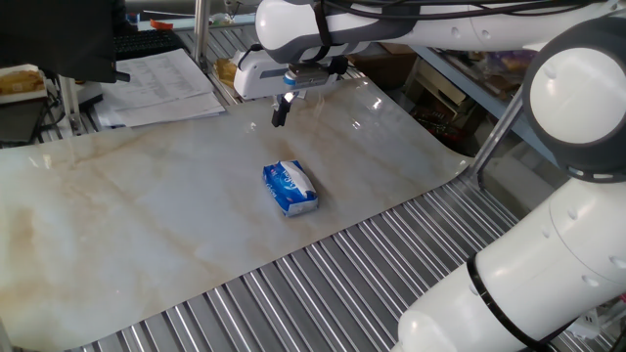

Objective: Pull out a napkin

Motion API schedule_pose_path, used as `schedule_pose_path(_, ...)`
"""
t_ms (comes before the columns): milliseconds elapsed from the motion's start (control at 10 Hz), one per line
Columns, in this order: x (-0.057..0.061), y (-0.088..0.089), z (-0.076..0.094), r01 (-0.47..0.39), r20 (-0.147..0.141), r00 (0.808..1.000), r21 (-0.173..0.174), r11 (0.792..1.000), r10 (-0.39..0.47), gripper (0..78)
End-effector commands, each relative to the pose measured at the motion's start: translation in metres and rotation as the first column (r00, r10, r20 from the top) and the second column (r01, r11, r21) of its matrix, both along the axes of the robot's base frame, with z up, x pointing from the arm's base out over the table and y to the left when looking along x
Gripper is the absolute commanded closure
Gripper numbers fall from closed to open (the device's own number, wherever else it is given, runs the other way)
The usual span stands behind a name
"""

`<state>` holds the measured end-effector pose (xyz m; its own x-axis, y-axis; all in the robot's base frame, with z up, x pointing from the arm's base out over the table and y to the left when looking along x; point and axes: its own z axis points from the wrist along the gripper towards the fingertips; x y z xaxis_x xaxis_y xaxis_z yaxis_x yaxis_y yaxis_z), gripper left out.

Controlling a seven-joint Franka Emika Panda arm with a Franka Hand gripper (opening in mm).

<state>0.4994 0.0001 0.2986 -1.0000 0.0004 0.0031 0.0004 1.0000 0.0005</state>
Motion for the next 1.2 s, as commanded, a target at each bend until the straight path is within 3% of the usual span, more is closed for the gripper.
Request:
schedule_pose_path(100,0.0000,0.0000,0.0000,-0.005,0.015,1.000,-0.001,1.000,0.005,77.6)
schedule_pose_path(200,0.0002,0.0000,0.0001,-0.013,0.015,1.000,-0.025,1.000,0.013,77.6)
schedule_pose_path(1200,0.0018,0.0001,0.0007,-0.010,0.018,1.000,-0.007,1.000,0.010,77.6)
